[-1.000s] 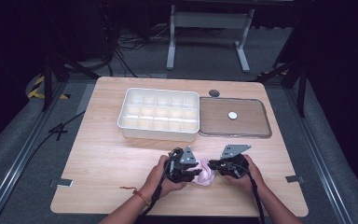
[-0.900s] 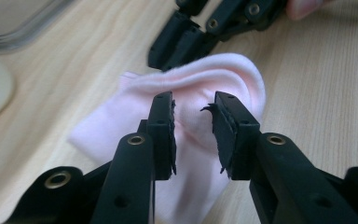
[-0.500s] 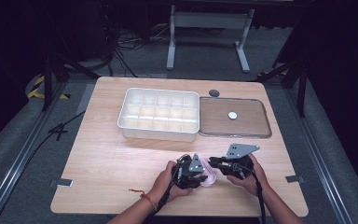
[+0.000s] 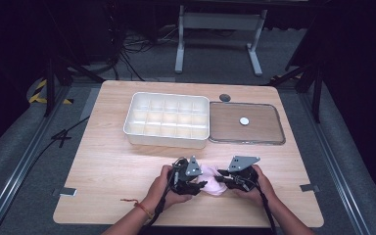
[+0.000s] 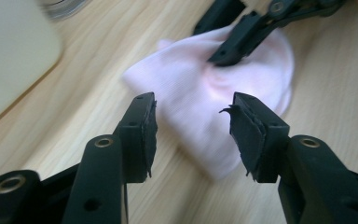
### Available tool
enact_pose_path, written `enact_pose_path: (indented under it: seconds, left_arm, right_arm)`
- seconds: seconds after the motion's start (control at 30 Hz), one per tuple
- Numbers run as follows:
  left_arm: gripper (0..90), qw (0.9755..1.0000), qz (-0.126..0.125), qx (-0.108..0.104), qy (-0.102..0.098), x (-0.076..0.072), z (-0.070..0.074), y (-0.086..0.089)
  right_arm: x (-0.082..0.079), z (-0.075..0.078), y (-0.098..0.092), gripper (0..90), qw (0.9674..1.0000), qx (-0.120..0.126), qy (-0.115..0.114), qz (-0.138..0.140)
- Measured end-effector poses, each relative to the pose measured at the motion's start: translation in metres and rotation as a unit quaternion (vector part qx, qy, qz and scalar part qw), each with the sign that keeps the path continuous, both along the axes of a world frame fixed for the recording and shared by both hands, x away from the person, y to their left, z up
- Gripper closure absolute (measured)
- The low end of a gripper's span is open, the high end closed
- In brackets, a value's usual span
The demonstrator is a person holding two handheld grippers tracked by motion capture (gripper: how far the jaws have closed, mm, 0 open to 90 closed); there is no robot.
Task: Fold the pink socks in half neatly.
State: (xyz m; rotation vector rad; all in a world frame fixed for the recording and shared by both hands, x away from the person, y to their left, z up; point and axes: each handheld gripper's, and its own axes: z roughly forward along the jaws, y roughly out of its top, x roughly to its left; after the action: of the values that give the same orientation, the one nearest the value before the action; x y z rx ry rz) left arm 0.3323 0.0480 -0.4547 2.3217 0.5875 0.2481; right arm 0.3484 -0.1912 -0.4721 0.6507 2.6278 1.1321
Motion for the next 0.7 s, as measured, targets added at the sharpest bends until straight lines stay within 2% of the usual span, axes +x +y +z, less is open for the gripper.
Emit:
enact_pose_path:
  seconds: [0.07,0.13,0.17,0.27,0.33,0.47,0.5,0.53,0.6,0.7]
  left_arm:
    - [50.4,1.0000,0.007,0.005,-0.002,0.000,-0.002,0.004]
    - [51.2,0.9997,0.009,0.004,-0.021,-0.003,0.000,0.004]
    - [53.9,0.9996,0.001,-0.009,-0.027,-0.005,0.002,0.003]
    - [62.6,0.9985,-0.028,-0.018,-0.043,-0.009,0.009,-0.010]
    - [69.4,0.9979,-0.047,-0.021,-0.039,-0.009,0.007,-0.020]
    - [74.0,0.9977,-0.063,0.007,-0.024,-0.007,-0.009,-0.035]
    - [74.1,0.9977,-0.063,0.007,-0.024,-0.007,-0.009,-0.035]
    - [74.6,0.9973,-0.066,0.017,-0.027,-0.008,-0.013,-0.037]
    - [75.4,0.9975,-0.067,0.008,-0.019,-0.006,-0.016,-0.035]
    - [75.7,0.9976,-0.067,0.002,-0.016,-0.006,-0.018,-0.033]
  right_arm:
    - [0.001,0.000,0.001,75.8,1.0000,0.002,0.002,0.001]
    - [0.000,0.000,0.001,76.2,1.0000,0.001,0.003,0.000]
    - [0.000,-0.001,0.001,76.4,1.0000,0.001,0.003,-0.001]
    - [0.000,0.000,0.001,76.8,1.0000,-0.001,0.003,-0.001]
    - [0.000,0.000,0.002,76.9,1.0000,0.001,0.007,-0.001]
    - [0.000,-0.001,0.001,76.9,1.0000,0.004,0.008,-0.003]
    - [0.000,-0.001,0.001,76.9,1.0000,0.004,0.008,-0.003]
    - [0.001,-0.001,0.000,75.7,0.9999,0.006,0.008,-0.004]
    - [0.001,0.001,-0.001,72.5,0.9999,0.001,0.005,-0.009]
    - [0.001,0.004,-0.003,72.7,0.9999,-0.003,-0.002,-0.013]
